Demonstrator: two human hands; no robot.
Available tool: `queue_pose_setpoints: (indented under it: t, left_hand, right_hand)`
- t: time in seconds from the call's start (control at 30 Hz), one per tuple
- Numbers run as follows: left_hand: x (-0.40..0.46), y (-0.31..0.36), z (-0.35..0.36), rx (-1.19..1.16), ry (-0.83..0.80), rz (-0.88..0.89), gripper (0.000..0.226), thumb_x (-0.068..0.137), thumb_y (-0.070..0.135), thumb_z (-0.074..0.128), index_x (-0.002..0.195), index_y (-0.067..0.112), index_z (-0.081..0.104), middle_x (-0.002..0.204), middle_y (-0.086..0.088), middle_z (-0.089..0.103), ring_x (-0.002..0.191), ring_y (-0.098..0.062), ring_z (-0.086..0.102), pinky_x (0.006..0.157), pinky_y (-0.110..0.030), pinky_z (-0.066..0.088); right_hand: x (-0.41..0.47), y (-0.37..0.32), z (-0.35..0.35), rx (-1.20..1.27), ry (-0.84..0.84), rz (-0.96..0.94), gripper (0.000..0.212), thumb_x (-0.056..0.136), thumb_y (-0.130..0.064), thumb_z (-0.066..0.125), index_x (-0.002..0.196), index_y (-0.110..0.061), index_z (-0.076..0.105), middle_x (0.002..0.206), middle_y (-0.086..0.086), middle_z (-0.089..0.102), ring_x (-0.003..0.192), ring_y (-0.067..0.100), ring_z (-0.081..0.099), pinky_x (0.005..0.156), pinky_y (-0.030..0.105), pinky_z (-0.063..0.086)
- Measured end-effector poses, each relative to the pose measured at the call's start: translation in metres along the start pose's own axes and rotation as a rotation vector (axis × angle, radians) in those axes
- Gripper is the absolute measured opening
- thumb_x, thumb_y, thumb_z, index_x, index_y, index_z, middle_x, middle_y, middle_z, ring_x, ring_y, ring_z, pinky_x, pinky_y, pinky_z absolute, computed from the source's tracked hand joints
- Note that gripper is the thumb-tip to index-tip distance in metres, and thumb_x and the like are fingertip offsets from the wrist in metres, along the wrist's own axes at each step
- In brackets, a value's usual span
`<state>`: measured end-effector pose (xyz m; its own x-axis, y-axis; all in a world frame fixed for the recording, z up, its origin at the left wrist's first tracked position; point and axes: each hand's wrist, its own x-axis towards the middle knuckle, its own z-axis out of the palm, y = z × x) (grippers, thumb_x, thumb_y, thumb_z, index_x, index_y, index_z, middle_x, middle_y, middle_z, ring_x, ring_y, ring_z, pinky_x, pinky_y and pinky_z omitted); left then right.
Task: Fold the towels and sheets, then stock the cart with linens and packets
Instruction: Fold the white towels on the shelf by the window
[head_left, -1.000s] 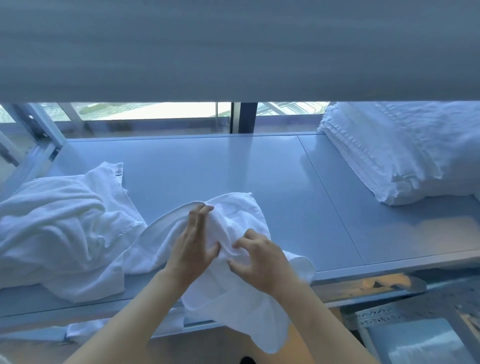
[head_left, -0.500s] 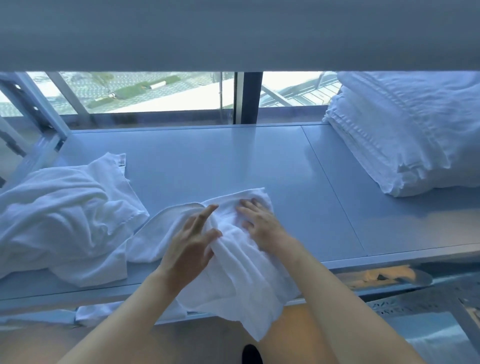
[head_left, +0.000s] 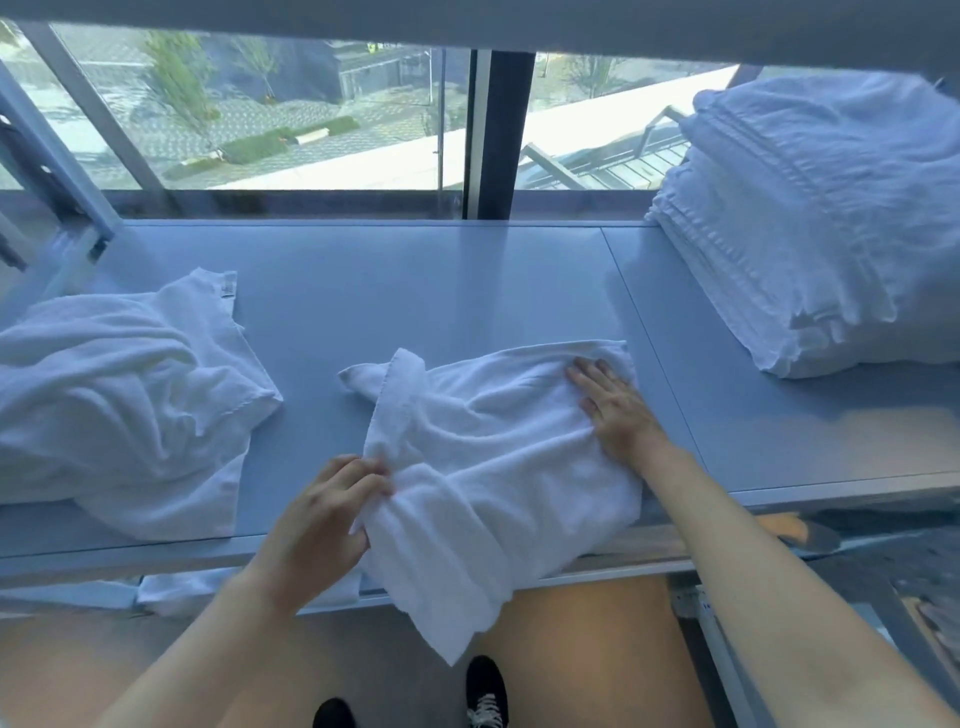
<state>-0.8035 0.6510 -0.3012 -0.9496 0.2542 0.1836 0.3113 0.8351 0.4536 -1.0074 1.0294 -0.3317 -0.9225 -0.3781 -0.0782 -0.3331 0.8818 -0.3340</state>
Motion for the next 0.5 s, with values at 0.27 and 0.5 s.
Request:
queue_pose_setpoints:
  t: [0.27, 0.5]
  left_hand:
    - [0.050, 0.032, -0.001, 0.001, 0.072, -0.146, 0.040, 0.087, 0.008, 0.061, 0.124, 0.020, 0.069, 0.134, 0.001, 0.061, 0.125, -0.025, 0.053, 0.106, -0.041, 0.045]
    - [0.098, 0.035, 0.049, 0.233, -0.157, -0.282, 0.055, 0.099, 0.038, 0.049, 0.153, 0.029, 0.038, 0.162, -0.003, 0.029, 0.152, -0.028, 0.020, 0.118, -0.051, 0.028]
  right_hand:
    - [0.004, -0.051, 0.017, -0.007, 0.080, 0.055, 0.060, 0.102, -0.022, 0.048, 0.160, -0.022, 0.032, 0.170, -0.002, 0.022, 0.157, 0.021, 0.015, 0.125, 0.049, 0.014]
    - [-0.015, -0.054, 0.040, 0.003, 0.045, 0.018, 0.061, 0.104, -0.042, 0.043, 0.162, -0.034, 0.026, 0.172, -0.011, 0.012, 0.158, 0.015, 0.007, 0.127, 0.049, 0.007]
